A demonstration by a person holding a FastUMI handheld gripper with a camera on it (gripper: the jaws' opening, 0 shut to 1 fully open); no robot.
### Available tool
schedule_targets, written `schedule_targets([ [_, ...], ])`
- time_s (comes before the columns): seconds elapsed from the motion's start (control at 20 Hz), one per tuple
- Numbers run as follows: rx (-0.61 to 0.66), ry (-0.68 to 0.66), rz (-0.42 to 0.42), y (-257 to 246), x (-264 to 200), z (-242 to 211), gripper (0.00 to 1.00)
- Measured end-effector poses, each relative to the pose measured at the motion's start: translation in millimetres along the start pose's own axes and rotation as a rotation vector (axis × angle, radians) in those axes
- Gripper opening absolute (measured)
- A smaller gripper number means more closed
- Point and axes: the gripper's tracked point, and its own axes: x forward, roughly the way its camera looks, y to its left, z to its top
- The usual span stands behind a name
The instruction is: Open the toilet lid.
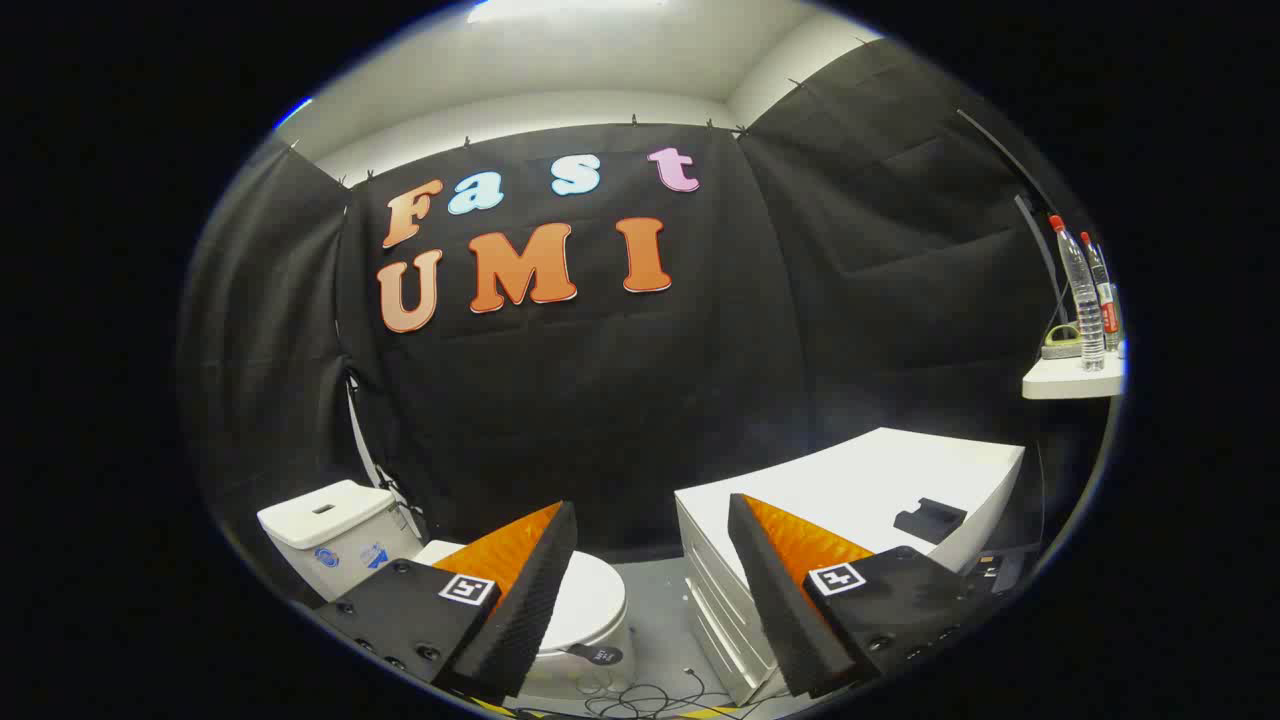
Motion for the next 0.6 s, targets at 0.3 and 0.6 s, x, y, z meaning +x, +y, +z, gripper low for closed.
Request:
schedule_targets([
  [0.3,-0.028,-0.033,0.011,5,-5,12,0.98],
  [0.6,-0.002,-0.048,-0.001,1,-5,15,0.98],
])
